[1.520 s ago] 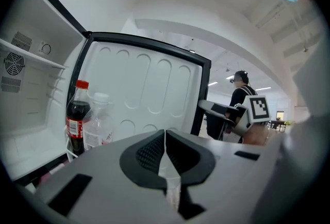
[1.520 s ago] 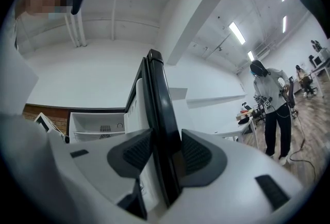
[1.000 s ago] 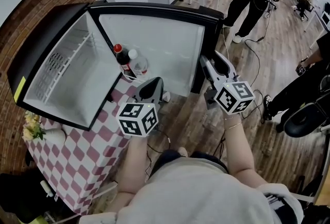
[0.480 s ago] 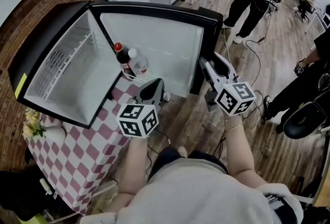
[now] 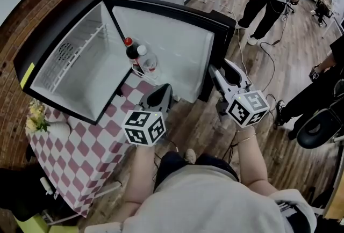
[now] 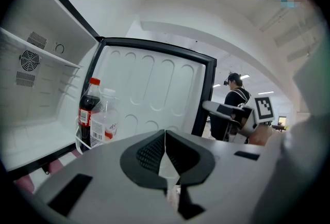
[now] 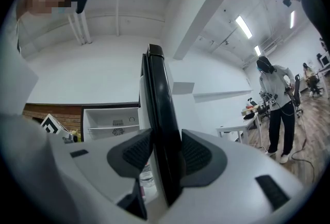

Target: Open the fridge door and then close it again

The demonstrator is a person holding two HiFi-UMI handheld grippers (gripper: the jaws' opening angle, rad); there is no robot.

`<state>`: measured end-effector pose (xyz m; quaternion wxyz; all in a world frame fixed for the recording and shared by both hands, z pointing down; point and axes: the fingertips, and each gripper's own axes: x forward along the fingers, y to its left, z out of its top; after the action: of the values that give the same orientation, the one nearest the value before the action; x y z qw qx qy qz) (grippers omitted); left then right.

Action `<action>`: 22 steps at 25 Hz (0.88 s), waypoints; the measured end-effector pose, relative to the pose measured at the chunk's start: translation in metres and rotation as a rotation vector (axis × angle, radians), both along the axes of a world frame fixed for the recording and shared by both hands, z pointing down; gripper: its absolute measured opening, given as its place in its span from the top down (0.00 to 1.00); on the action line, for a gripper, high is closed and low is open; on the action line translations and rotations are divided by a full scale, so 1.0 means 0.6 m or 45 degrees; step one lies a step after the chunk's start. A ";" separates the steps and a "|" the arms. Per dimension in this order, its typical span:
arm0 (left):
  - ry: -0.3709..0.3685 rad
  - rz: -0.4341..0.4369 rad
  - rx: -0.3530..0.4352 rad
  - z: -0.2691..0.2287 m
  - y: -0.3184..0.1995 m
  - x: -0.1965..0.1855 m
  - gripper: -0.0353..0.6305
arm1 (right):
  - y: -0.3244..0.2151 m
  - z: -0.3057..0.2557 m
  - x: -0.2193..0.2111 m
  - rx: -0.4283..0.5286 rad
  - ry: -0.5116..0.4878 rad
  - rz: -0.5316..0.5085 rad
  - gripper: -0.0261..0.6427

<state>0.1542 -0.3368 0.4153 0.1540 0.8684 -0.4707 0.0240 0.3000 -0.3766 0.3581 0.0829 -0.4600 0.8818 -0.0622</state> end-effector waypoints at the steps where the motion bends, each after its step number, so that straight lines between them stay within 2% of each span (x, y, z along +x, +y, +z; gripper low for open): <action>1: 0.001 -0.004 -0.001 0.000 0.006 -0.006 0.94 | 0.008 0.000 -0.005 0.001 0.010 -0.008 0.72; 7: 0.004 -0.021 -0.013 0.002 0.042 -0.053 0.94 | 0.055 0.006 -0.042 -0.001 0.090 -0.020 0.72; 12: -0.003 -0.010 -0.022 -0.009 0.078 -0.092 0.94 | 0.090 0.003 -0.073 -0.020 0.096 0.011 0.72; 22: 0.014 0.100 -0.034 -0.021 0.159 -0.145 0.93 | 0.175 -0.003 -0.184 -0.020 0.137 0.005 0.73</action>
<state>0.0671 -0.2413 0.4025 0.1671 0.8843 -0.4349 0.0314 0.1896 -0.2715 0.3566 0.0316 -0.4649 0.8837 -0.0442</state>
